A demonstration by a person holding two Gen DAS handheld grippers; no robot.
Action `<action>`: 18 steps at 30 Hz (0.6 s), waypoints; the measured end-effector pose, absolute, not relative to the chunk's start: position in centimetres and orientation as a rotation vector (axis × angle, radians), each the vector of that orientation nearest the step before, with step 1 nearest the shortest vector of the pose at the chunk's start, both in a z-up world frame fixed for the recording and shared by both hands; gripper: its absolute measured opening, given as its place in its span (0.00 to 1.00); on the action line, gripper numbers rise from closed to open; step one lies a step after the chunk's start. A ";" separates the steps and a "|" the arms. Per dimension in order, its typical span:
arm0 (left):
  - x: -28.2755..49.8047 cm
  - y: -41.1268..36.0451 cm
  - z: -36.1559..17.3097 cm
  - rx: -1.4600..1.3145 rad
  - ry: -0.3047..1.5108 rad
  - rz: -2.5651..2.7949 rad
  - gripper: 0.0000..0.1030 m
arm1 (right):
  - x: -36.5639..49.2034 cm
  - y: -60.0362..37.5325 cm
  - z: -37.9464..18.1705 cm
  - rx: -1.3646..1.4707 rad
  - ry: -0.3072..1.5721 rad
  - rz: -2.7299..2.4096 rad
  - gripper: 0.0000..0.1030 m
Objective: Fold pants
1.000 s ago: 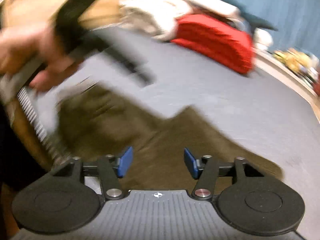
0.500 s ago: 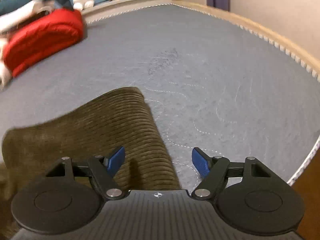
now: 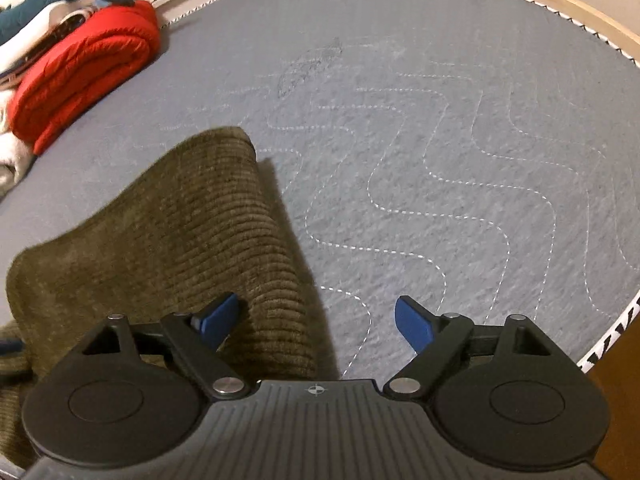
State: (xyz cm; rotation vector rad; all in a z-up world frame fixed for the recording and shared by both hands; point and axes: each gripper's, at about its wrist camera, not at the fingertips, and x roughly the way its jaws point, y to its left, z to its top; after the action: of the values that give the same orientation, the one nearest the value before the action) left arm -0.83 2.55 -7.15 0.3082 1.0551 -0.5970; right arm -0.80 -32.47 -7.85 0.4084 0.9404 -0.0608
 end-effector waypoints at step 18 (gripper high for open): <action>-2.5 3.5 -5.8 0.309 1.010 -0.648 0.66 | -1.1 -30.0 -9.1 0.423 1.035 0.027 0.89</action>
State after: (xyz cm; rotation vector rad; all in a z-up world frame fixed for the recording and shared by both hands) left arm -2.51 3.50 -5.78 0.3092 1.0101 -0.6480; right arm -1.07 -30.02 -9.14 0.4232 1.0346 0.0271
